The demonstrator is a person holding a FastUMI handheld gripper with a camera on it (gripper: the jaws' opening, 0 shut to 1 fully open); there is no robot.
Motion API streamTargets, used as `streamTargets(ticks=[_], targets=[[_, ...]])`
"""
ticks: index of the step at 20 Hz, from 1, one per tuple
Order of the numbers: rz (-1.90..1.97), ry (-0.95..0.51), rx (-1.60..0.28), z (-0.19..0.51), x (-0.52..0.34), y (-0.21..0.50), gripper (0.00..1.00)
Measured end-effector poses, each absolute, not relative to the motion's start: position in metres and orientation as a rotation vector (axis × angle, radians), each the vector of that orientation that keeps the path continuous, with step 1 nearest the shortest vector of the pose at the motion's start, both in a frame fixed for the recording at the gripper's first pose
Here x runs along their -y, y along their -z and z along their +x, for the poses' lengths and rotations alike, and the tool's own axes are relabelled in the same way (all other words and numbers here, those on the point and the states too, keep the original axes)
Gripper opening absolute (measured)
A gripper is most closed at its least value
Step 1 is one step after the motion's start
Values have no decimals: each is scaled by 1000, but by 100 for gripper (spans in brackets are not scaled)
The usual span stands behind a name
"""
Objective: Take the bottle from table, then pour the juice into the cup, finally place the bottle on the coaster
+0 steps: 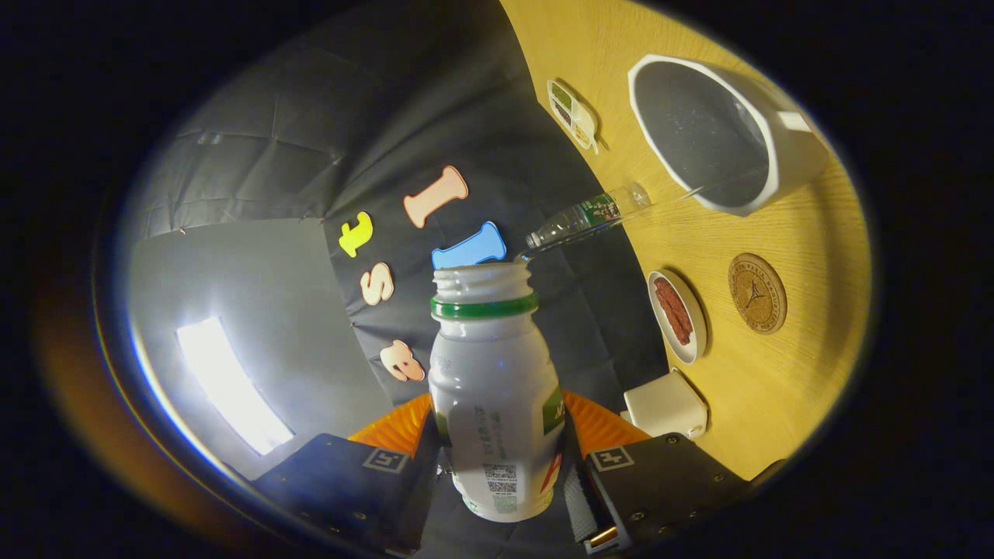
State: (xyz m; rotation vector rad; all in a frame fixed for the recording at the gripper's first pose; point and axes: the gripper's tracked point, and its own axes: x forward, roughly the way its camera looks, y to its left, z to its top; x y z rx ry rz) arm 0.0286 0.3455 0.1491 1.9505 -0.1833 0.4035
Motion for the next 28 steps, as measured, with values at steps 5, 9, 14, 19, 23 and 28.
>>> streamTargets(ticks=[5,9,14,19,23,28], targets=[[1985,-393,192,30,-341,-149,69],[2011,-388,206,29,-337,-151,69],[2052,-372,225,30,-331,-153,69],[2088,-351,239,29,-324,-153,69],[2115,-336,250,31,-319,-153,69],[2138,-323,266,31,-314,-153,69]])
